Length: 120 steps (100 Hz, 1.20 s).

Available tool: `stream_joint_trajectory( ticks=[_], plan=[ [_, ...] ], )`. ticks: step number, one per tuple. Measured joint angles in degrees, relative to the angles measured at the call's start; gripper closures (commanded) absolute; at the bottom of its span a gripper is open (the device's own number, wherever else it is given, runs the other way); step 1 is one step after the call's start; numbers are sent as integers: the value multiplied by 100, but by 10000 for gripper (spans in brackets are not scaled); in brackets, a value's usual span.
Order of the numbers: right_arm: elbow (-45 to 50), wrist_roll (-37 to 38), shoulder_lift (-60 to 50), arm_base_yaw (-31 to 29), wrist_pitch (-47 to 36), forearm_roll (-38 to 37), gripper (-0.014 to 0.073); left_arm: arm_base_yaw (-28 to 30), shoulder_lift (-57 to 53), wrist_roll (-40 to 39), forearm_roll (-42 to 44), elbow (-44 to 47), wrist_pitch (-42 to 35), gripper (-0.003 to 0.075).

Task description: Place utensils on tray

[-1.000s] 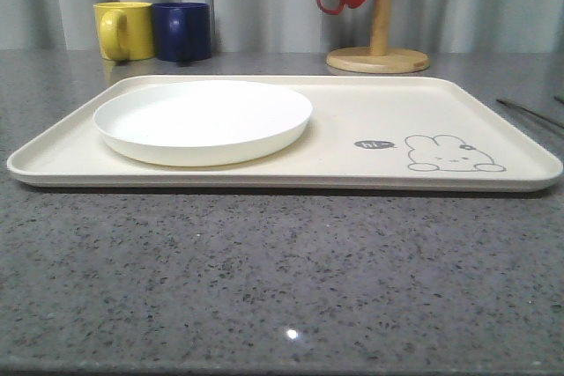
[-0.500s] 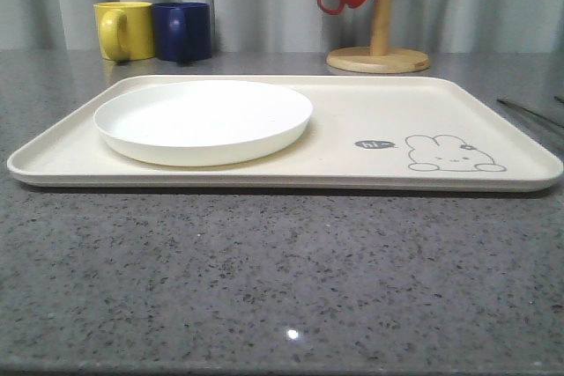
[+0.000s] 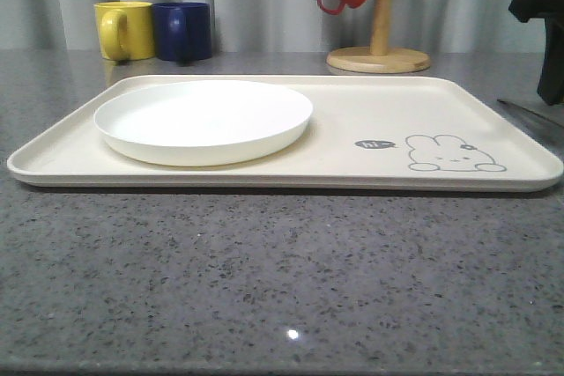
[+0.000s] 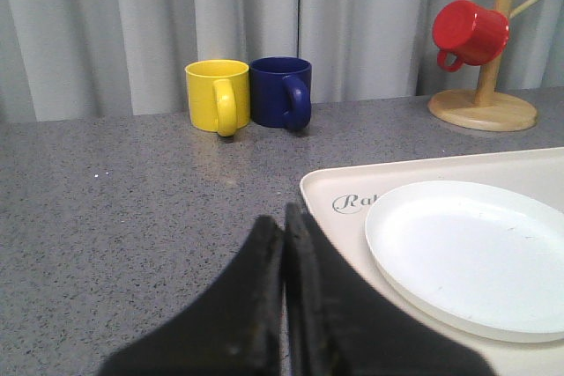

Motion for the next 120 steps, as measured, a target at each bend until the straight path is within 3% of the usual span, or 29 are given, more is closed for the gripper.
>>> stream_joint_trajectory(
  ticks=[67, 74, 100, 120],
  plan=[
    [-37, -14, 500, 0, -22, -92, 267, 0, 0, 0, 0, 0, 0, 738],
    [-46, -14, 500, 0, -22, -100, 315, 0, 0, 0, 0, 0, 0, 738],
    [-49, -2, 513, 0, 1, -104, 653, 0, 0, 0, 0, 0, 0, 738],
    [-230, 51, 517, 0, 392, -104, 661, 0, 0, 0, 0, 0, 0, 738]
  ],
)
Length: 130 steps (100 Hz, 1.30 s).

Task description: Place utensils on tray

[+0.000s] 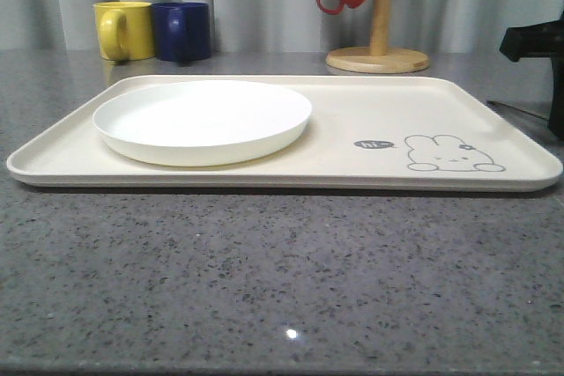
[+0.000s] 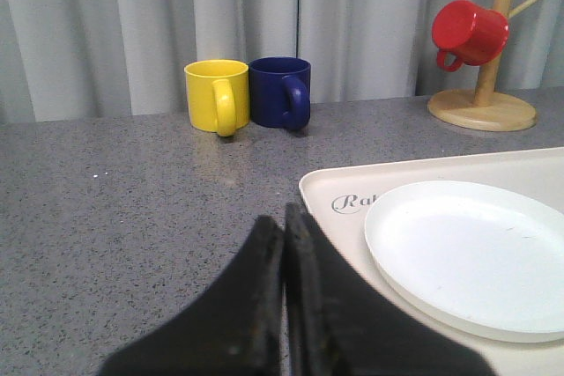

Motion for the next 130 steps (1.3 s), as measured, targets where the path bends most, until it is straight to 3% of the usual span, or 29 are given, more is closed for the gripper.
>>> stream_joint_trajectory(
  ticks=[27, 77, 130],
  plan=[
    [-615, 694, -372, 225, 498, -24, 661, 0, 0, 0, 0, 0, 0, 738],
    [-838, 3096, -269, 2224, 66, -812, 661, 0, 0, 0, 0, 0, 0, 738],
    [-1024, 3705, 761, 2701, -590, -836, 659, 0, 0, 0, 0, 0, 10, 738]
  ],
)
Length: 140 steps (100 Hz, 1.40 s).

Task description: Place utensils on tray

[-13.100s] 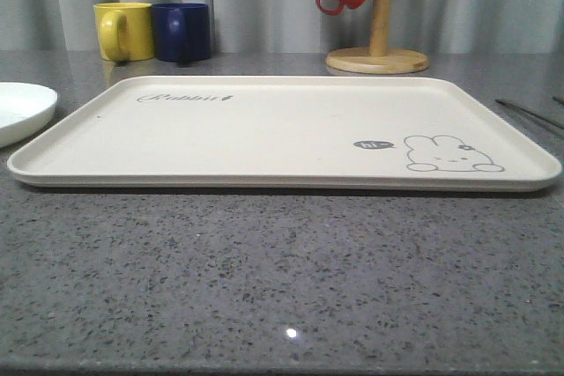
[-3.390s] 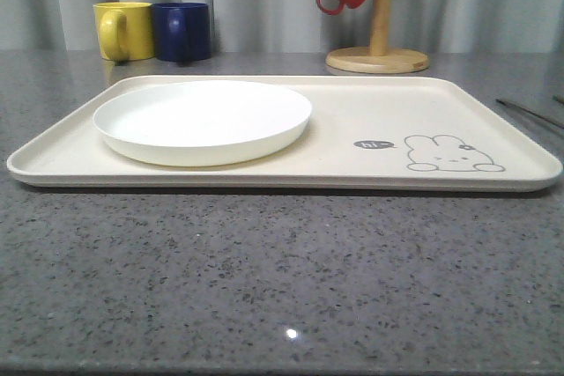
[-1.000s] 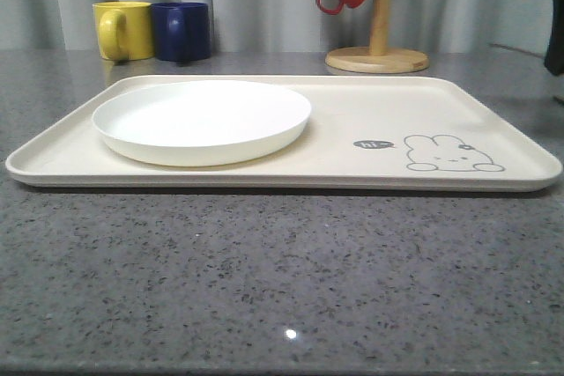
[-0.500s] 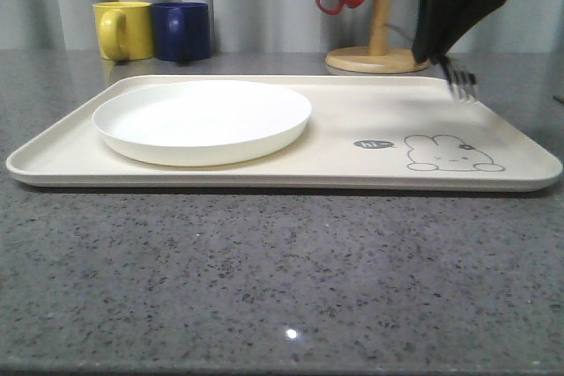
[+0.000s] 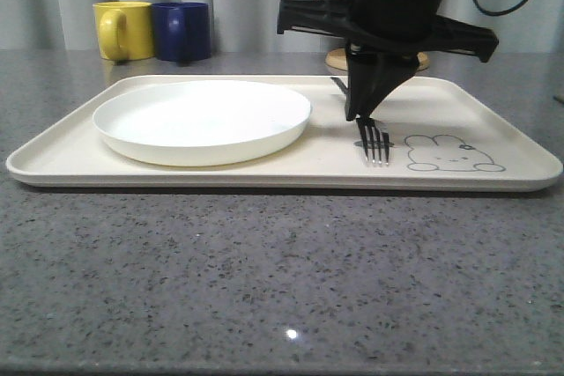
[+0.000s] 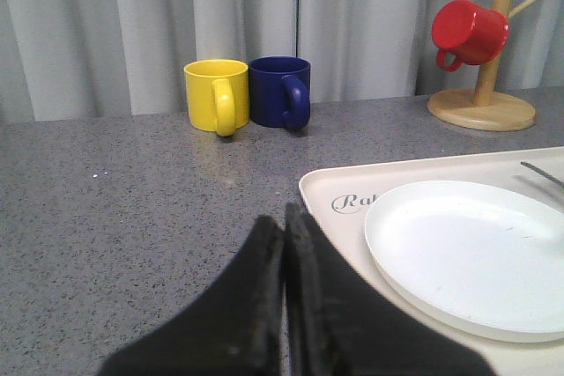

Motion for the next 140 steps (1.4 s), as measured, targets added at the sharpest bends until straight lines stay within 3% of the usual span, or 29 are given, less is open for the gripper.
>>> stream_joint_trajectory(
  ticks=[17, 39, 48, 90, 120, 140],
  plan=[
    [0, 0, 75, 3, -25, 0, 590, 0, 0, 0, 0, 0, 0, 738],
    [0, 0, 75, 3, -25, 0, 323, 0, 0, 0, 0, 0, 0, 738],
    [0, 0, 75, 3, -25, 0, 253, 0, 0, 0, 0, 0, 0, 738],
    [0, -224, -718, -217, 370, -306, 246, 0, 0, 0, 0, 0, 0, 738],
    [-13, -1642, -1336, -1540, 1383, -379, 246, 0, 0, 0, 0, 0, 0, 738],
    [-13, -2181, -1347, -2500, 1636, -296, 246, 0, 0, 0, 0, 0, 0, 738]
  ],
)
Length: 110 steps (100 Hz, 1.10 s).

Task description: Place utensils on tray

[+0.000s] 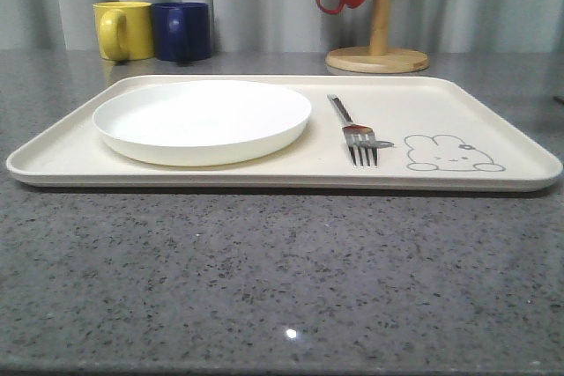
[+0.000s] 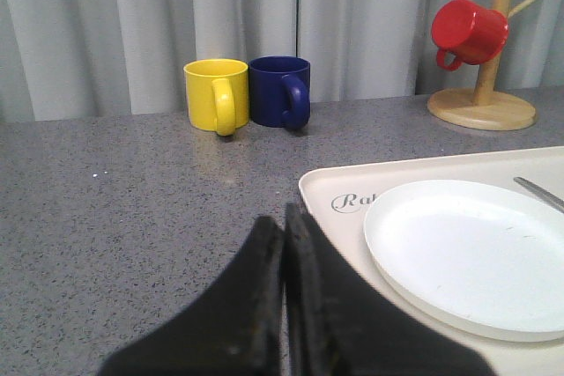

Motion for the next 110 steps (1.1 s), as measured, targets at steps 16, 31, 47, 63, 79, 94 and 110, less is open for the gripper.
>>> stream_joint_trajectory(
  ticks=[16, 31, 47, 63, 79, 94, 110],
  plan=[
    [0, -579, 0, -643, 0, 412, 246, 0, 0, 0, 0, 0, 0, 738],
    [0, -1023, 178, -946, 0, 554, 246, 0, 0, 0, 0, 0, 0, 738],
    [0, -1280, 500, -990, -96, 761, 246, 0, 0, 0, 0, 0, 0, 738],
    [0, -1371, 812, -990, -198, 838, 246, 0, 0, 0, 0, 0, 10, 738],
    [0, -1436, 1115, -990, -250, 838, 246, 0, 0, 0, 0, 0, 10, 738],
    [0, -1436, 1328, -990, -263, 838, 246, 0, 0, 0, 0, 0, 10, 738],
    [0, -1436, 1391, -990, -293, 846, 288, 0, 0, 0, 0, 0, 10, 738]
  ],
)
